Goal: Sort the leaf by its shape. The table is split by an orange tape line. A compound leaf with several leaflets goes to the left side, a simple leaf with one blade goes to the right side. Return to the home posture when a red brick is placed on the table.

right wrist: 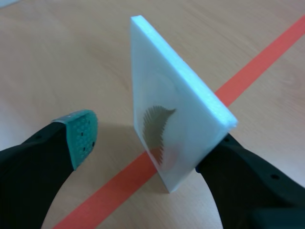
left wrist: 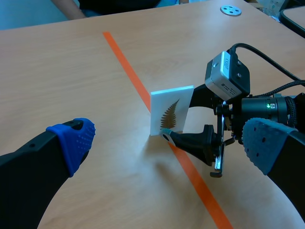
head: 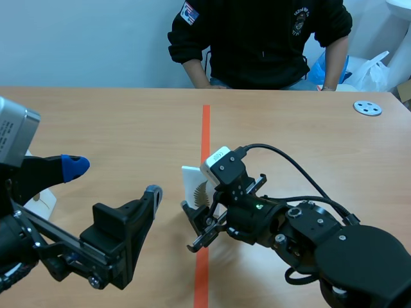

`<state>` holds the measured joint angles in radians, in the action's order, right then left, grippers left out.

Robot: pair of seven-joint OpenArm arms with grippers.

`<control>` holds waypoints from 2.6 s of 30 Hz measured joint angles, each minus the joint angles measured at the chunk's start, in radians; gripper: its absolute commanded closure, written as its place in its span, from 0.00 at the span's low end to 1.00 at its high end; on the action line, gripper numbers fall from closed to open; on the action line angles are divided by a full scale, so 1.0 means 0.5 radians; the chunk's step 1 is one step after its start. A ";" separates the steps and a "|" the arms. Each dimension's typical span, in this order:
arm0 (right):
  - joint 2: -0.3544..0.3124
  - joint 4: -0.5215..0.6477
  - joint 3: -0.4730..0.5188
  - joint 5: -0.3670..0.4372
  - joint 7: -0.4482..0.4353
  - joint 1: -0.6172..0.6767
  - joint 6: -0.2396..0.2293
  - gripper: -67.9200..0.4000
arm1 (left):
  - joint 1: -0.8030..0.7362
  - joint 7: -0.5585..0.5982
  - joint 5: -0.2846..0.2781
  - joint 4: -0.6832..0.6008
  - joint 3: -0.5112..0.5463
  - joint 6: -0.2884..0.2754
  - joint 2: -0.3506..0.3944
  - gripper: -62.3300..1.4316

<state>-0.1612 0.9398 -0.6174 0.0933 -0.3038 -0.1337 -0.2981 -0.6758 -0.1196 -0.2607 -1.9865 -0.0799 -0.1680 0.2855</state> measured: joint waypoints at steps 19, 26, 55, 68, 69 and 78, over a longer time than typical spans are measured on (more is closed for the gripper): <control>0.000 0.011 0.048 0.000 -0.100 0.027 0.040 0.95 | 0.000 0.000 0.000 0.000 0.000 0.000 0.000 0.00; -0.156 0.357 0.232 0.089 -0.040 0.133 -0.018 0.95 | 0.000 0.000 0.000 0.000 0.000 0.001 0.000 0.00; -0.598 0.957 1.611 0.864 0.365 0.827 -0.245 0.94 | 0.000 0.000 0.000 0.000 0.000 0.000 0.000 0.00; -0.595 0.021 1.598 0.886 0.264 0.274 -0.061 0.94 | 0.000 0.000 0.000 0.000 0.000 0.000 0.000 0.00; -0.595 -0.023 1.584 0.887 0.250 0.231 -0.060 0.94 | 0.000 0.000 0.000 0.000 0.000 0.000 0.000 0.00; -0.517 -0.353 1.333 0.645 -0.004 0.059 0.115 0.94 | 0.000 0.000 0.040 0.000 0.000 0.000 0.000 0.00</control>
<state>-0.4198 0.7631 0.0490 0.4160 -0.3058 -0.1043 -0.2405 -0.6758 -0.1196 -0.2409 -1.9865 -0.0799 -0.1680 0.2855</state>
